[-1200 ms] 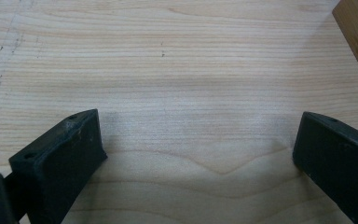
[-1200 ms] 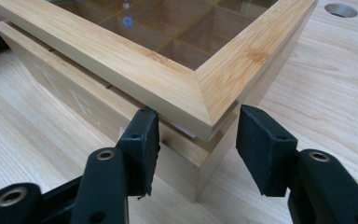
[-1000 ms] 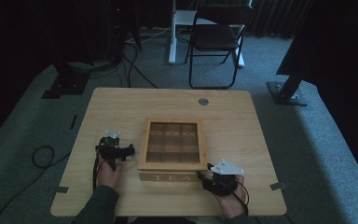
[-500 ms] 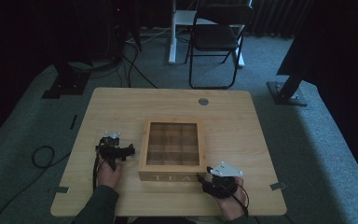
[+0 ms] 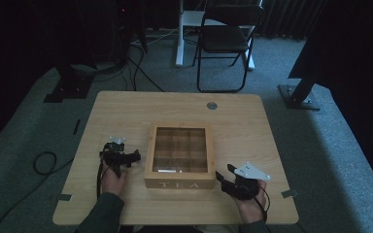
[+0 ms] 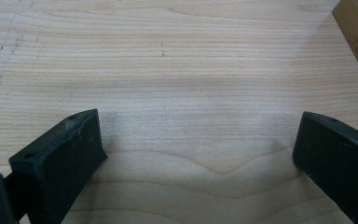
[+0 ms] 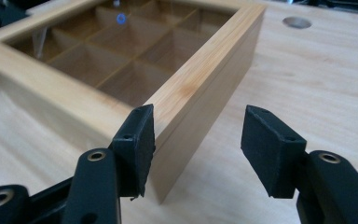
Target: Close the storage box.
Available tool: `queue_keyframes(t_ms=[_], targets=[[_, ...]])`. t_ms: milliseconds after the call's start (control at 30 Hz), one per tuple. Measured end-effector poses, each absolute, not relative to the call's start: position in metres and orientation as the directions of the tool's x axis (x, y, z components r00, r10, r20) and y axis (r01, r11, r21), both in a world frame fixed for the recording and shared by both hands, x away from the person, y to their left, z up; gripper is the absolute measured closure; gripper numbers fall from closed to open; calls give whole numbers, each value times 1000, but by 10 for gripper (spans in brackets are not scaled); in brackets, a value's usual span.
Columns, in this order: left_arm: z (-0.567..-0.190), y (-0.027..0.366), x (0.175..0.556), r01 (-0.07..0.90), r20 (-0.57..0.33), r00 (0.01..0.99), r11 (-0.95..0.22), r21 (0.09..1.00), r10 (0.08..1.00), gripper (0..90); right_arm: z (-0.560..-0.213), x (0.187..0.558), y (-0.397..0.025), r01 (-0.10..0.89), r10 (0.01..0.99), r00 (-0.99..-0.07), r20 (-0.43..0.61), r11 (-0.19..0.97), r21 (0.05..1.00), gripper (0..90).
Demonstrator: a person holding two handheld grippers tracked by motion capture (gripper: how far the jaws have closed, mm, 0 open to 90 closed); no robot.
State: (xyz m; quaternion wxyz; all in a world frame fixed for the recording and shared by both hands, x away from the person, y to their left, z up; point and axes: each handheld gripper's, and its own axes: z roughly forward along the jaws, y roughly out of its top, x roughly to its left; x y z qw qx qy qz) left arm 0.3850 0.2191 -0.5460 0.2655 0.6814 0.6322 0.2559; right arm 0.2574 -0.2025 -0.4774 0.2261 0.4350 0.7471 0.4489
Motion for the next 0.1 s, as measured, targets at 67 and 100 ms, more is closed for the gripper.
queue_keyframes(t_ms=[67,100], targets=[[-546,219,385,726,13,70,-60,685,997,16,-475,262,-208,441,863,-502,47,209,873,437],[-546,219,385,726,13,70,-60,685,997,16,-475,265,-211,444,870,-491,45,205,872,434]])
